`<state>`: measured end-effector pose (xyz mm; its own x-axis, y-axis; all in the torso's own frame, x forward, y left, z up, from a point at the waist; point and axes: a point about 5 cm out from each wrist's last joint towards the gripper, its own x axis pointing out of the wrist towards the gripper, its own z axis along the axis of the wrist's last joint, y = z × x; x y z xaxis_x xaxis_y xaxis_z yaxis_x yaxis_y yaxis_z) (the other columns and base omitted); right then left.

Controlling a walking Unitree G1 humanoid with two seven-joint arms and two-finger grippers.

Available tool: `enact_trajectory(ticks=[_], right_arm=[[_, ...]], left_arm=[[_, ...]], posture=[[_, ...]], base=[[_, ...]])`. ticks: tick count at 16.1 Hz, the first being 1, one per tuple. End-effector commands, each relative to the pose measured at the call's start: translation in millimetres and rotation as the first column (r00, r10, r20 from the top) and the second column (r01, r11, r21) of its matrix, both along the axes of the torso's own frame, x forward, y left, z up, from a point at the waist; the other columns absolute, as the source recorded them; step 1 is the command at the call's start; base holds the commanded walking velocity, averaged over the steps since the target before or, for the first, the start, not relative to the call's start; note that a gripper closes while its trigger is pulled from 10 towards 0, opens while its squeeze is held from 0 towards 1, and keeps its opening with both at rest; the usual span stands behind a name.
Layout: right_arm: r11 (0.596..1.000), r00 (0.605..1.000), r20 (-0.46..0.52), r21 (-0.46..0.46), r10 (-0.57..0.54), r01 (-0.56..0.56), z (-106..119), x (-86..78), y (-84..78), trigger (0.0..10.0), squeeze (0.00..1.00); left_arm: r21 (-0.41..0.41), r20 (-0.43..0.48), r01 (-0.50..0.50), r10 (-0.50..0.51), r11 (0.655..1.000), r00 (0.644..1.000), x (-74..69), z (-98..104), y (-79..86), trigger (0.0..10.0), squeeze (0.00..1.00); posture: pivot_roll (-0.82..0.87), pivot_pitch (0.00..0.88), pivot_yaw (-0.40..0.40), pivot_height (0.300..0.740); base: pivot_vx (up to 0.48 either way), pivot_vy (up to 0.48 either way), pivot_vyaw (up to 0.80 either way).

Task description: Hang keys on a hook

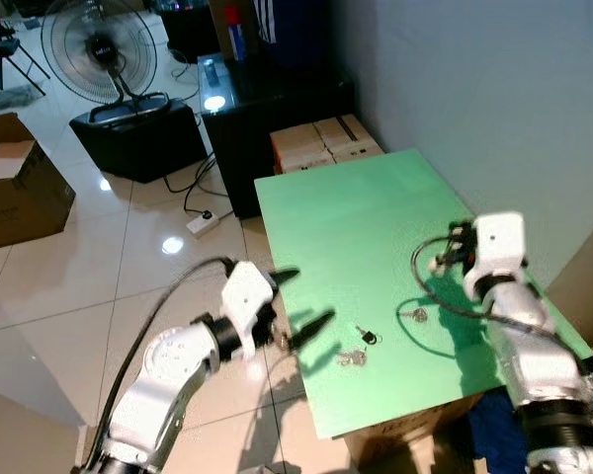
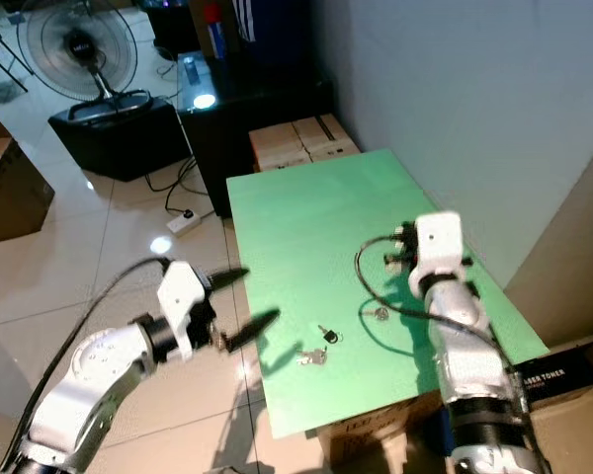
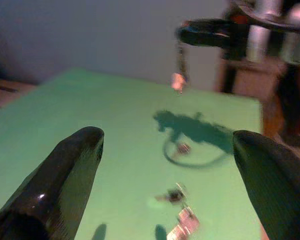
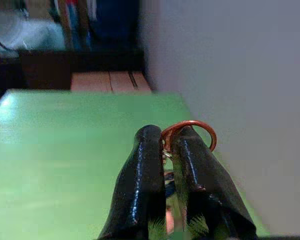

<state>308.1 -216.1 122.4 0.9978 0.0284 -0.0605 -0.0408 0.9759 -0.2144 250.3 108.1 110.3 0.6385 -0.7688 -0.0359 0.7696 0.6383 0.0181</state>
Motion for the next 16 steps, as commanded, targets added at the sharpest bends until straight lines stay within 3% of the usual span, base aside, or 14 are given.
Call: enact_trajectory(ticks=[1, 4, 5, 7, 10, 13, 16], right_arm=[[0.999, 0.998, 0.043, 0.019, 0.043, -0.044, 17, -1.4, 7.0, 0.0, 0.0], [0.981, 0.979, 0.171, 0.135, 0.114, -0.138, 55, -12.5, 26.1, 0.0, 0.0], [0.965, 0.972, 0.187, 0.189, 0.144, -0.18, 67, -17.7, 36.7, 10.0, 0.0], [0.935, 0.929, 0.244, 0.151, 0.279, -0.321, 86, -32.2, 64.0, 10.0, 0.0], [0.897, 0.895, 0.259, 0.165, 0.363, -0.411, 87, -46.0, 89.0, 10.0, 0.0], [0.871, 0.909, 0.197, 0.269, 0.368, -0.411, 72, -49.1, 103.7, 10.0, 0.0], [0.873, 0.91, 0.144, 0.258, 0.389, -0.414, 60, -51.7, 107.5, 10.0, 0.0]], left_arm=[[-0.023, 0.032, -0.107, 0.108, 0.994, 0.994, 7.3, 6, 11.3, 10.0, 0.0], [-0.06, 0.064, -0.26, 0.263, 0.964, 0.963, 9.5, 21, 24.8, 10.0, 0.0], [-0.077, 0.081, -0.273, 0.279, 0.959, 0.957, 5.7, 29, 25.1, 10.0, 0.0], [-0.101, 0.142, -0.279, 0.291, 0.955, 0.946, -3.2, 43, 18.6, 10.0, 0.0], [-0.106, 0.158, -0.361, 0.374, 0.927, 0.914, -0.3, 52, 18.0, 10.0, 0.0], [-0.031, 0.136, -0.412, 0.412, 0.911, 0.901, 0.7, 48, 23.3, 10.0, 0.0], [-0.035, 0.136, -0.454, 0.454, 0.89, 0.88, 5.6, 49, 23.7, 10.0, 0.0]], posture=[[-0.06, 0.0, 0.126, 0.74], [-0.07, 0.0, 0.118, 0.74], [-0.07, 0.0, 0.109, 0.74], [-0.06, 0.0, 0.086, 0.74], [-0.05, 0.0, 0.064, 0.74], [-0.06, 0.0, 0.046, 0.74], [-0.06, 0.0, 0.048, 0.74]], base=[[0.0, 0.0, 0.0], [0.0, 0.0, 0.0], [0.0, 0.0, 0.0], [0.0, 0.0, 0.0], [0.0, 0.0, 0.8], [0.0, 0.0, 0.8], [0.0, 0.0, 0.8]])
